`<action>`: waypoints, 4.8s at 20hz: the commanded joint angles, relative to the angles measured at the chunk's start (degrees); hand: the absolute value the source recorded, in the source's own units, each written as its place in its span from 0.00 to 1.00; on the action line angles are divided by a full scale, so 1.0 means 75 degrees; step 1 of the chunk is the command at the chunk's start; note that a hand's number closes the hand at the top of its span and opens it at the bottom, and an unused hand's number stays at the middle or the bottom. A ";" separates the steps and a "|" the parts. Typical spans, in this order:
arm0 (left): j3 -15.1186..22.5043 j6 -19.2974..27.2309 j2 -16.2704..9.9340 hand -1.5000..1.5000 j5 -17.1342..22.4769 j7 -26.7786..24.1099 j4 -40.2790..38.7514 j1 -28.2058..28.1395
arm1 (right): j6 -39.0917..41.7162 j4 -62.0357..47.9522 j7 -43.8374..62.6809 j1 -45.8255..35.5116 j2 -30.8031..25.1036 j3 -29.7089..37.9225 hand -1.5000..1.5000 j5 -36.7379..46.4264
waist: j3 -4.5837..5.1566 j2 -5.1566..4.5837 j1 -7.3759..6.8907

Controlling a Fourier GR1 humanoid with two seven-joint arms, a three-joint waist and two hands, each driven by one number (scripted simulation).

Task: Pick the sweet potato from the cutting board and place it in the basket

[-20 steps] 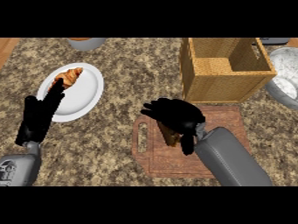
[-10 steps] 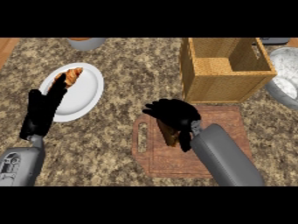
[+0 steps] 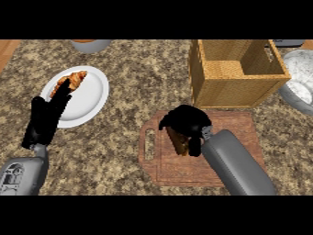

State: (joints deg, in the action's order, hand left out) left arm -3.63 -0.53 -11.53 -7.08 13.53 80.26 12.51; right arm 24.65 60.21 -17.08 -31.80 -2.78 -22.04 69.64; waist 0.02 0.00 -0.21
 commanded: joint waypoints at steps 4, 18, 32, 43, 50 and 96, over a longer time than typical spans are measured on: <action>0.0020 0.0184 0.0157 0.50 -0.0298 -0.0099 -0.0826 0.0666 | -0.1224 -0.0751 -0.0674 -0.0314 -0.0099 -0.0199 1.00 0.0720 | -0.0003 -0.0021 0.0018; 0.0259 -0.0265 0.0234 0.50 -0.0072 -0.0040 -0.0018 0.0253 | -0.1511 -0.1250 0.5516 -0.1440 0.0366 0.0940 1.00 -0.0010 | -0.0004 -0.0121 -0.0776; 0.0593 -0.0166 0.0608 0.50 -0.0282 0.0009 -0.0462 0.0708 | -0.5377 -0.0223 0.8765 -0.3984 0.0370 0.0460 1.00 -0.3814 | -0.0001 -0.0104 -0.1060; 0.0125 -0.0170 0.0213 0.50 -0.0182 -0.0050 -0.0535 0.0662 | -0.6140 -0.1594 1.0929 -0.7786 0.0370 0.0284 1.00 -0.4293 | 0.0021 -0.0053 -0.0473; -0.0097 -0.0180 0.0066 0.50 -0.0120 -0.0296 -0.0576 0.0348 | -0.6171 -0.3129 1.0521 -0.8709 0.0290 0.1076 1.00 -0.3907 | 0.0013 -0.0037 -0.0208; -0.0274 -0.0117 0.0180 0.50 -0.0168 -0.0190 -0.0541 0.0346 | -0.5771 -0.3978 0.6902 -0.4731 -0.1606 0.2544 0.00 -0.4031 | -0.0002 -0.0055 -0.0071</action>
State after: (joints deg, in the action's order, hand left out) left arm -4.98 -1.97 -10.45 -8.17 13.21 79.55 13.06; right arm -12.79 30.61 37.21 -69.24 -17.63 -4.22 39.45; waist -0.02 -0.23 -0.70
